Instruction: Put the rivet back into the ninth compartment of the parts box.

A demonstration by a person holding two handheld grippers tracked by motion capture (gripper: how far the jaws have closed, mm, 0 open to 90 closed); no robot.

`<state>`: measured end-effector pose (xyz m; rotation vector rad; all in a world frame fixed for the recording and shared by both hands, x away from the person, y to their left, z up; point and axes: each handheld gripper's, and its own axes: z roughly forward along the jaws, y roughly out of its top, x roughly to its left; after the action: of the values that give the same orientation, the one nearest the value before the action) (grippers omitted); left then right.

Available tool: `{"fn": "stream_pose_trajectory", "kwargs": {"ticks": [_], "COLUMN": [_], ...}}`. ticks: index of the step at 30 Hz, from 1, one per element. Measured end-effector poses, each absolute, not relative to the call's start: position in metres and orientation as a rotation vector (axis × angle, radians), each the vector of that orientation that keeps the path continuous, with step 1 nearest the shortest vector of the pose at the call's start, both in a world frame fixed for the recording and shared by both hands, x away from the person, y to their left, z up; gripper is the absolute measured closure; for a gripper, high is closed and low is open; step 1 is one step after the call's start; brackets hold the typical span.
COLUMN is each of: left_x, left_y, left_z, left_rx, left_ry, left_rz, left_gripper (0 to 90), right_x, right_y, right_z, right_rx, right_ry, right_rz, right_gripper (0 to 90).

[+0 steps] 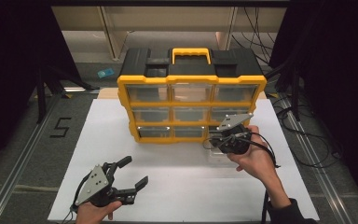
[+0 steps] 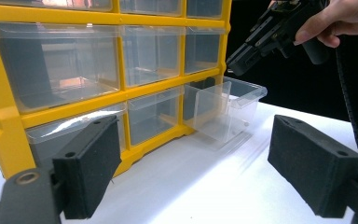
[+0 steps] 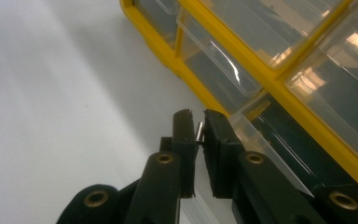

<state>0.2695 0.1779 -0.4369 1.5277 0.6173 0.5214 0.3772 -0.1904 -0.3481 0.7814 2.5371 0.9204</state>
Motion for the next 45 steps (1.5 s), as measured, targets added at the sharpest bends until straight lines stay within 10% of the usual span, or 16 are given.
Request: {"fn": "stream_pose_trajectory", "kwargs": {"ticks": [31, 45], "left_x": [0.269, 0.269], "left_y": [0.178, 0.177], "left_z": [-0.437, -0.437], "left_rx": [1.528, 1.529], "left_ry": [0.617, 0.616], "left_rz": [0.521, 0.519], "left_gripper": [16.5, 16.5], "right_x": [0.393, 0.390], "right_y": [-0.216, -0.214], "right_z": [-0.367, -0.365], "right_rx": [0.890, 0.936], "right_ry": [2.515, 2.472], "right_rz": [0.883, 0.921], "right_gripper": [82.6, 47.4]}}
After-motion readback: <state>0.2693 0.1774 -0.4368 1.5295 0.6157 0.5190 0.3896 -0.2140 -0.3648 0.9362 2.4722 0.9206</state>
